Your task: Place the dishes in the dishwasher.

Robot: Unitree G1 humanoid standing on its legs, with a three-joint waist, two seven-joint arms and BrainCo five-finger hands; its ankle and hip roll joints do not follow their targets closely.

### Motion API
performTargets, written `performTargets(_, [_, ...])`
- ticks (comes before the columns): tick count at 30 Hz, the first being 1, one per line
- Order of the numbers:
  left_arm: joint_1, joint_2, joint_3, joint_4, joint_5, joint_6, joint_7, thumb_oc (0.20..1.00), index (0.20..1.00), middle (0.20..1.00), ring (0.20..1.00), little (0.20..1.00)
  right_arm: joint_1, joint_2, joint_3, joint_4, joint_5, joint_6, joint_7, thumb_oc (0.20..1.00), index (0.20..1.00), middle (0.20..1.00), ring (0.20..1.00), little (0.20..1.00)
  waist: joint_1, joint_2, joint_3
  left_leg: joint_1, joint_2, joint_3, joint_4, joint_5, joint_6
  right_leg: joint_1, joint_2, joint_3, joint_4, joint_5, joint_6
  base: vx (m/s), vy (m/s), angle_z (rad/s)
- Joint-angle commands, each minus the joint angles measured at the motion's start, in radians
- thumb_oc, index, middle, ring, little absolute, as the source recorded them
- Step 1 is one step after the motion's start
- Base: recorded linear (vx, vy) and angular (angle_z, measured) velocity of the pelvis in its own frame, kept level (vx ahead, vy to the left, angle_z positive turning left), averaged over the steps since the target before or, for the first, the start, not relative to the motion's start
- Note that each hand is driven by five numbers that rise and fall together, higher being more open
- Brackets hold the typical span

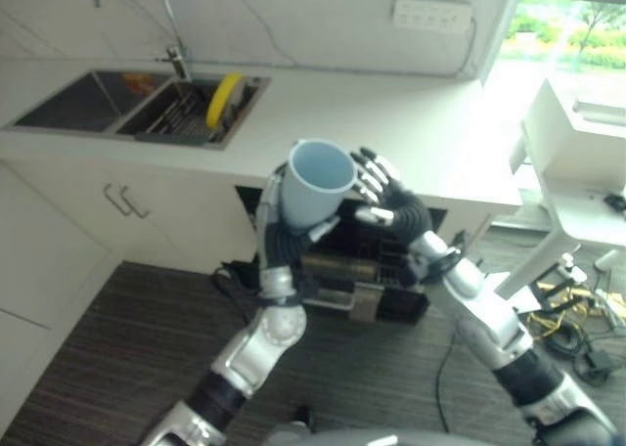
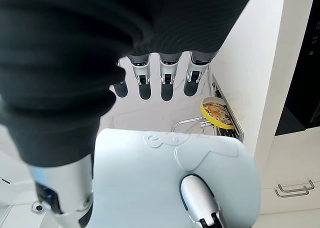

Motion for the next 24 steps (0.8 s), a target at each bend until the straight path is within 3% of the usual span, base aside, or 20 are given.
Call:
performTargets(1, [-0.114,0.013,-0.036,0.045,0.050,-0.060,0.000,0.200,0.200,0.200,0.200,0.200,-0.106,0.032,0.009,-0.065,0.041,-0.029,0.002,1.000,1.000,1.000,1.000,1.000,0.016,-0.016,-0.019,0.060,0.046,-0.002,0.011,-0.129,-0.032,-0.047,-0.095,-0.021,0.054,-0.004,0.089,0.00,0.000,0.00])
performTargets(24, [-0.128,0.008,-0.105,0.097,0.064,-0.102,-0.027,0.200,0.200,0.200,0.200,0.200,-0.173,0.061,0.072,-0.004,0.074,0.038,0.026,1.000,1.000,1.000,1.000,1.000,0.033,-0.025,-0.016,0.056,0.045,-0.007,0.014,-0.131,-0.027,-0.045,-0.097,-0.022,0.060,-0.009,0.085,0.00,0.000,0.00])
